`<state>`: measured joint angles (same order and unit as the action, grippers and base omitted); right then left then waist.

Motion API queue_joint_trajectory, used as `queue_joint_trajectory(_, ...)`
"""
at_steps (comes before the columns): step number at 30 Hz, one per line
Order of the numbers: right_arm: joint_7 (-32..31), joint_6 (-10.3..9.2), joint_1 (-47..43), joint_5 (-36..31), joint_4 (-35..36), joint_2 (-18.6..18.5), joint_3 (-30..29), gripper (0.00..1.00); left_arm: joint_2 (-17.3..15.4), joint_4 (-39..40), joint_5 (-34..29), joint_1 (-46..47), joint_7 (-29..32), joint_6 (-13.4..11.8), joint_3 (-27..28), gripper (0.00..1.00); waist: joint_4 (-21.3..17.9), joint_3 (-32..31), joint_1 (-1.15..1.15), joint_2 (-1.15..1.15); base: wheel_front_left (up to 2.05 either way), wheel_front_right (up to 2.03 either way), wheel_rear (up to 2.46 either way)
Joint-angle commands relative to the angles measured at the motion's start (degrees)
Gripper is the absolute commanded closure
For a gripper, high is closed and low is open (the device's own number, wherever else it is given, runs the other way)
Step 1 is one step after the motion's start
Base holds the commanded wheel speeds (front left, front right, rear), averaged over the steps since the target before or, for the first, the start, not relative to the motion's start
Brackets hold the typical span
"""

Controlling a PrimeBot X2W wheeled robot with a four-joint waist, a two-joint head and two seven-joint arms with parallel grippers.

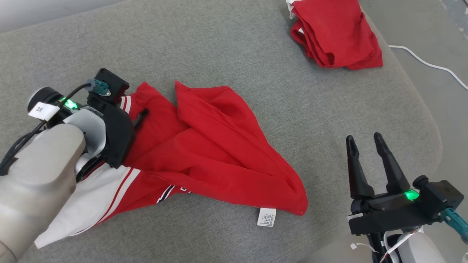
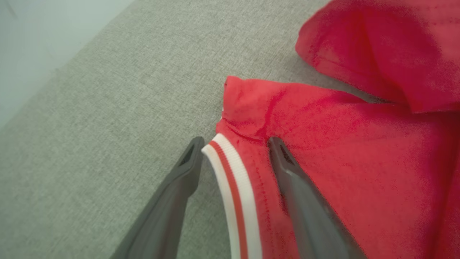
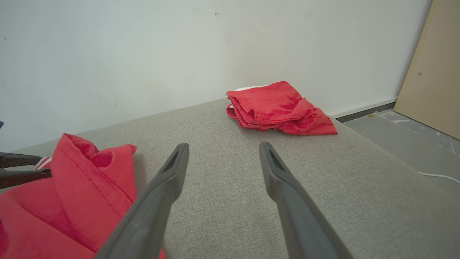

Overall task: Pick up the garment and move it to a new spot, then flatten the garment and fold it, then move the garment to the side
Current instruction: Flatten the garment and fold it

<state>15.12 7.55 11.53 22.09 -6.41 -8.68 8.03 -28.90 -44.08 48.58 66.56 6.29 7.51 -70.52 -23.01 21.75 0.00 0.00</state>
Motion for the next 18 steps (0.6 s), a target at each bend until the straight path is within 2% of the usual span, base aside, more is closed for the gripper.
queue_joint_trajectory(1,0.0,-0.15,0.1,0.1,0.2,-0.3,-0.3,0.0,-0.1,-1.0,0.2,-0.5,-0.1,-0.1,-1.0,1.0,0.5,-0.1,0.0,0.0,0.0,0.0,0.0)
queue_joint_trajectory(9,0.0,-0.15,0.0,-0.5,0.6,-1.3,-1.6,0.0,-0.5,-6.4,-0.8,5.8,-10.8,-0.7,0.6,1.0,3.9,-1.1,0.0,0.0,0.0,0.0,0.0)
queue_joint_trajectory(12,0.0,-0.15,0.3,-0.8,0.7,-1.6,-1.8,0.0,-1.5,-9.6,-1.9,7.5,-14.5,-2.3,1.3,1.0,4.7,-1.5,0.0,0.0,0.0,0.0,0.0)
queue_joint_trajectory(17,0.0,-0.15,0.4,-1.0,0.7,-2.0,-2.3,0.0,-2.7,-13.9,-2.6,8.8,-17.3,-4.1,1.9,1.0,5.5,-1.6,0.0,0.0,0.0,0.0,0.0)
queue_joint_trajectory(18,0.0,-0.15,0.4,-1.1,0.8,-2.0,-2.4,0.0,-2.6,-14.4,-2.5,8.5,-17.7,-4.1,1.9,0.93,5.6,-1.6,0.0,0.0,0.0,0.0,0.0)
